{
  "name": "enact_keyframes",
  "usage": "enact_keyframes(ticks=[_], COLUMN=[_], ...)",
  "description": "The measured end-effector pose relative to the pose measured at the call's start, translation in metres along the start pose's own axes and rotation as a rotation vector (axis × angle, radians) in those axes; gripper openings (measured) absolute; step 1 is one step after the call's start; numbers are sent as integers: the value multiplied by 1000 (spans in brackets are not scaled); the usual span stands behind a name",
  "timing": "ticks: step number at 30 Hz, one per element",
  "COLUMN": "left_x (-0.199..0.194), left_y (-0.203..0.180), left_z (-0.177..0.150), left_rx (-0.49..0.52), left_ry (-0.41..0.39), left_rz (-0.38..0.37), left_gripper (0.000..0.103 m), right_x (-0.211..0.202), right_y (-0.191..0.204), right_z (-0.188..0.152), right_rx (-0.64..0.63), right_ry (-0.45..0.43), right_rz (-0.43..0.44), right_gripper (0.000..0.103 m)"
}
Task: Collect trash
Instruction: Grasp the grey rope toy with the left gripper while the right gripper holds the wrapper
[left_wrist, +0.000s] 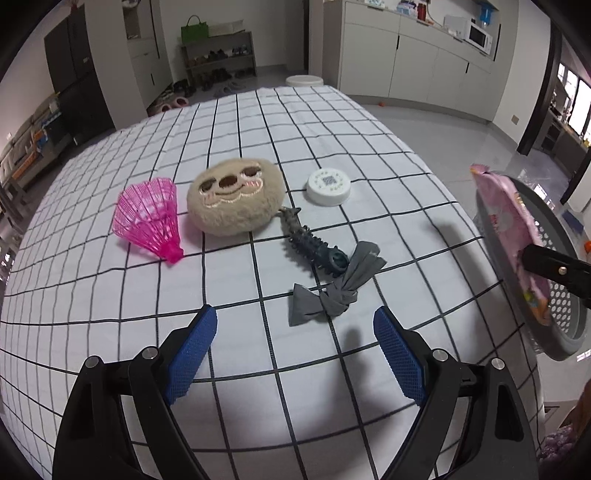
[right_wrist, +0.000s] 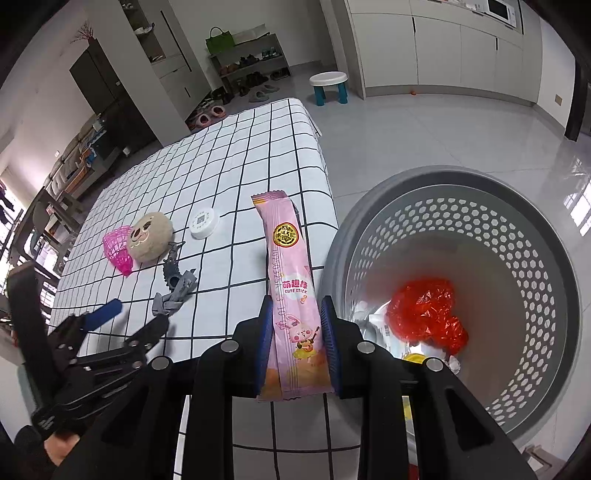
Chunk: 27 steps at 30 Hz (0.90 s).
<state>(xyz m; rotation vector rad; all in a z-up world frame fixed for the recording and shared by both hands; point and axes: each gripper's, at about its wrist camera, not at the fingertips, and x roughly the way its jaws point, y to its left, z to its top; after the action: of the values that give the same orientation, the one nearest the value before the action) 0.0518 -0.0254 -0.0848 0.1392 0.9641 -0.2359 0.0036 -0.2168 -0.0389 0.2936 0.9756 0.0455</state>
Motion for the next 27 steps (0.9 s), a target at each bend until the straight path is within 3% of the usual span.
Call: enact_keyframes(ticks=[9,12,15,17,19,27], left_x=[15,20,18,15,14,-12], left_y=[-1,1,0,-2,-3,-9], left_z=[6,7,7,6,6,1], left_rx=[-11,-27,-23,-16,-11,0], left_ry=[2,11,0,-3,-1,-40], left_rz=[-23,-37,-56,-73,-83,-107], left_gripper=[81,73,57,39,33,29], right_x=[0,1,1,1,1,-6], right_y=[0,0,0,-1,-1,-3], right_z=[-1,-1,-1,-1,-1,-4], right_rx=[-10,-10,-16,-15,-14,-16], right_ry=[5,6,7,8,7,-4], right_rz=[2,2,-2,-2,-2,-2], right_gripper=[25,25,25,25,25,25])
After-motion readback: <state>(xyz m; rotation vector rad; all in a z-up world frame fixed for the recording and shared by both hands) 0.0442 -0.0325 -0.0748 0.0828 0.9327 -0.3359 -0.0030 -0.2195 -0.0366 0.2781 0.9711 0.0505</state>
